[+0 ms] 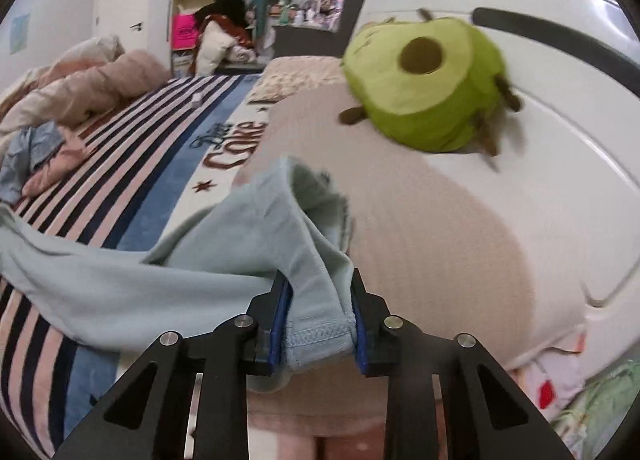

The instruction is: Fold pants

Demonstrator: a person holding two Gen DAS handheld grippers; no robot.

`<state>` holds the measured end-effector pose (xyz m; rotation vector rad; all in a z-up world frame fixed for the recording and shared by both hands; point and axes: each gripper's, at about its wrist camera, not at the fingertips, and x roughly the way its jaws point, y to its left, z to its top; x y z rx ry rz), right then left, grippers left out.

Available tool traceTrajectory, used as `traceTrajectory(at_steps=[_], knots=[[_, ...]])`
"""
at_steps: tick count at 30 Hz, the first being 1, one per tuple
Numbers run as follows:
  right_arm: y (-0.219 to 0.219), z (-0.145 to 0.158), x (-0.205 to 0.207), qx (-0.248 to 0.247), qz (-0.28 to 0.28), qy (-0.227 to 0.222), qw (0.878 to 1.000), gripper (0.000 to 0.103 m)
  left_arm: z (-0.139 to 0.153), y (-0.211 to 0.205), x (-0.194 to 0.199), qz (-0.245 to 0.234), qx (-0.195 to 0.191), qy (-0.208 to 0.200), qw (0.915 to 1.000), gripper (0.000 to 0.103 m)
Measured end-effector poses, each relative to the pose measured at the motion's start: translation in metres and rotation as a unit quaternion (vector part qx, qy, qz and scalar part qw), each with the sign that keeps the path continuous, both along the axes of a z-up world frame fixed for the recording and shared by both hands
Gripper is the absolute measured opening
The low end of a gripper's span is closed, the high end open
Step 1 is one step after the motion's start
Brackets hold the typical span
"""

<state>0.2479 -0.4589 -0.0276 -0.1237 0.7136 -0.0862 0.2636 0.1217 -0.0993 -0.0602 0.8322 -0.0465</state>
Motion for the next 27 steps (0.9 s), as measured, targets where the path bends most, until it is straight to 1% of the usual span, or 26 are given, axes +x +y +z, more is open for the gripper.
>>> traceTrajectory(at_steps=[3, 4, 6, 7, 8, 9, 10, 11, 12, 13, 14, 15, 17, 18, 20, 21, 23, 24, 26, 27], knots=[[-0.014, 0.006, -0.008, -0.009, -0.017, 0.023, 1.0, 0.021, 0.002, -0.012, 0.001, -0.021, -0.009, 0.002, 0.9997, 0.077], [-0.019, 0.001, -0.008, -0.008, -0.017, 0.047, 0.999, 0.022, 0.001, -0.017, 0.003, -0.031, -0.011, 0.004, 0.9994, 0.077], [-0.021, -0.009, -0.006, 0.002, -0.01, 0.074, 0.997, 0.023, -0.001, -0.028, 0.006, -0.046, -0.009, 0.007, 0.9989, 0.077], [-0.021, -0.013, -0.008, 0.001, -0.01, 0.079, 0.997, 0.031, -0.001, -0.032, 0.008, -0.049, -0.007, 0.009, 0.9987, 0.077], [-0.018, -0.014, -0.009, -0.011, -0.014, 0.08, 0.997, 0.04, -0.002, -0.036, 0.009, -0.051, -0.005, 0.01, 0.9986, 0.077], [-0.014, -0.011, -0.013, -0.025, -0.017, 0.067, 0.997, 0.045, -0.002, -0.04, 0.011, -0.058, -0.007, 0.011, 0.9982, 0.077], [-0.008, -0.005, -0.017, -0.044, -0.017, 0.048, 0.998, 0.052, -0.001, -0.043, 0.012, -0.065, -0.009, 0.011, 0.9978, 0.077], [-0.001, 0.004, -0.021, -0.056, -0.013, 0.027, 0.998, 0.052, 0.0, -0.046, 0.012, -0.068, -0.009, 0.01, 0.9976, 0.077], [0.006, 0.013, -0.025, -0.05, -0.002, 0.006, 0.999, 0.052, 0.0, -0.05, 0.014, -0.073, -0.008, 0.01, 0.9973, 0.077], [0.011, 0.019, -0.027, -0.032, 0.014, -0.009, 0.999, 0.052, 0.0, -0.053, 0.015, -0.077, -0.009, 0.009, 0.997, 0.077], [0.02, 0.026, -0.028, 0.005, 0.046, -0.018, 0.999, 0.052, -0.001, -0.055, 0.017, -0.08, -0.011, 0.009, 0.9967, 0.077], [0.029, 0.026, -0.024, 0.029, 0.072, -0.01, 0.997, 0.052, -0.003, -0.058, 0.02, -0.083, -0.015, 0.01, 0.9964, 0.077], [0.05, 0.016, -0.013, 0.047, 0.114, 0.012, 0.992, 0.051, -0.009, -0.064, 0.026, -0.09, -0.025, 0.014, 0.9956, 0.077], [0.063, 0.008, -0.006, 0.047, 0.134, 0.025, 0.99, 0.048, -0.013, -0.07, 0.03, -0.097, -0.029, 0.018, 0.9947, 0.077], [0.084, -0.018, 0.012, 0.032, 0.158, 0.062, 0.985, 0.016, -0.019, -0.08, 0.034, -0.112, -0.032, 0.022, 0.9929, 0.077], [0.089, -0.028, 0.02, 0.027, 0.161, 0.076, 0.984, 0.012, -0.022, -0.083, 0.036, -0.117, -0.033, 0.024, 0.9923, 0.077], [0.094, -0.052, 0.033, 0.02, 0.163, 0.118, 0.979, 0.01, -0.028, -0.09, 0.04, -0.126, -0.036, 0.031, 0.9909, 0.077], [0.092, -0.061, 0.038, 0.024, 0.166, 0.136, 0.976, 0.01, -0.032, -0.092, 0.041, -0.132, -0.04, 0.035, 0.9898, 0.077], [0.092, -0.079, 0.038, 0.02, 0.179, 0.167, 0.969, 0.01, -0.039, -0.096, 0.042, -0.144, -0.041, 0.044, 0.9878, 0.068], [0.09, -0.088, 0.038, 0.012, 0.182, 0.185, 0.966, 0.009, -0.043, -0.099, 0.043, -0.146, -0.033, 0.048, 0.9876, 0.067]])
